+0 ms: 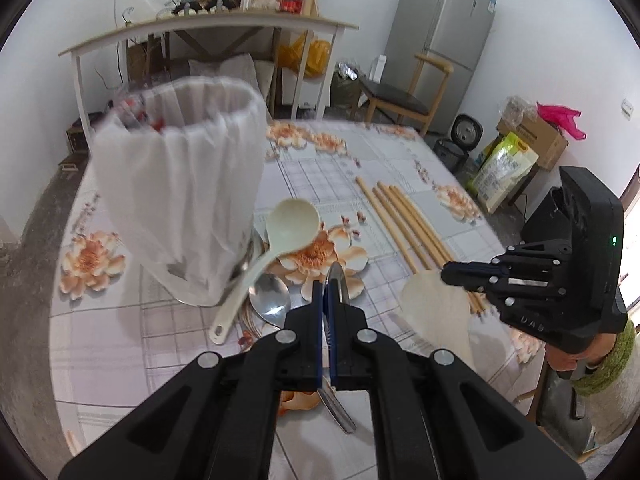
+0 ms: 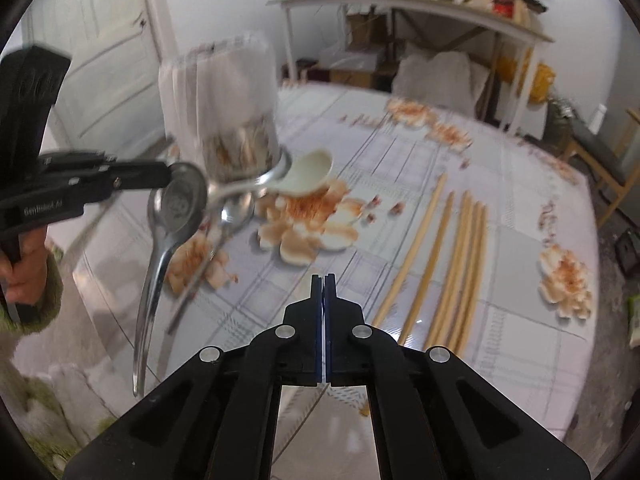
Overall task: Organize utensils
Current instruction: 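Lower the spoons into the steel holder and open the left tool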
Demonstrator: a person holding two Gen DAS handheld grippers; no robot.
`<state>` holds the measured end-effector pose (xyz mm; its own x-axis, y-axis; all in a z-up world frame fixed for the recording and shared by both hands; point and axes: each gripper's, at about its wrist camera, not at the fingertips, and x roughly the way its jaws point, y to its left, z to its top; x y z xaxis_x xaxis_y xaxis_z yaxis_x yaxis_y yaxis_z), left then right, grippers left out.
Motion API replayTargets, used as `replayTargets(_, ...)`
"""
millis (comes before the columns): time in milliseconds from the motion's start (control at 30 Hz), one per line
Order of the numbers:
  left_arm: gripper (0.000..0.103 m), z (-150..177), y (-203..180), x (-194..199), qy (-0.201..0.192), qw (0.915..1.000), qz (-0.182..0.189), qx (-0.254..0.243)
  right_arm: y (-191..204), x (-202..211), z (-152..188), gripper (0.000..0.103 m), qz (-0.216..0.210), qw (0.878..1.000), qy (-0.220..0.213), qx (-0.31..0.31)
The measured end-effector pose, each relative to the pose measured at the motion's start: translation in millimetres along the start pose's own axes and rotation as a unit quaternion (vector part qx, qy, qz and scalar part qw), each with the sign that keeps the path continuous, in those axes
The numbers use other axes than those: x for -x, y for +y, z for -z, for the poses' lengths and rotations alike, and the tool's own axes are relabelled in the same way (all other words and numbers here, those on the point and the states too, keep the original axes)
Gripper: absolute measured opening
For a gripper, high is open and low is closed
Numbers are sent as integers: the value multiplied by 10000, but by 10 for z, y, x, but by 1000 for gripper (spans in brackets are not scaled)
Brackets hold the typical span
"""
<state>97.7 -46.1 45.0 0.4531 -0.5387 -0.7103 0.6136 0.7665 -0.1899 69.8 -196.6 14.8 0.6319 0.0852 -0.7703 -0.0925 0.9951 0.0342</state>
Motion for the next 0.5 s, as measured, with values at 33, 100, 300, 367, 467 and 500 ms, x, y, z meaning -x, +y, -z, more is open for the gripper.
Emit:
replayTargets(33, 1, -17, 6, 73, -78, 10000, -17, 12, -12, 50, -30, 0, 30, 9999, -88, -44)
replayTargets(100, 1, -86, 28, 259, -287, 9996, -53, 50, -27, 208, -114, 0, 102, 9993, -341, -147)
replayTargets(300, 2, -427, 178, 863, -1069, 9937, -273, 181, -3, 607, -430, 0, 427, 9928, -1098, -222)
replayTargets(367, 1, -557, 240, 1027, -1323, 9901, -398, 235, -7, 718, -577, 0, 428, 9895, -1355, -245)
replayTargets(467, 1, -829, 333, 1237, -1786, 9812, -672, 273, 3, 852, -829, 0, 425, 9834, -1746, -268)
replayTargets(500, 1, -932, 364, 1275, -1926, 9780, -750, 276, 8, 892, -915, 0, 405, 9812, -1868, -274)
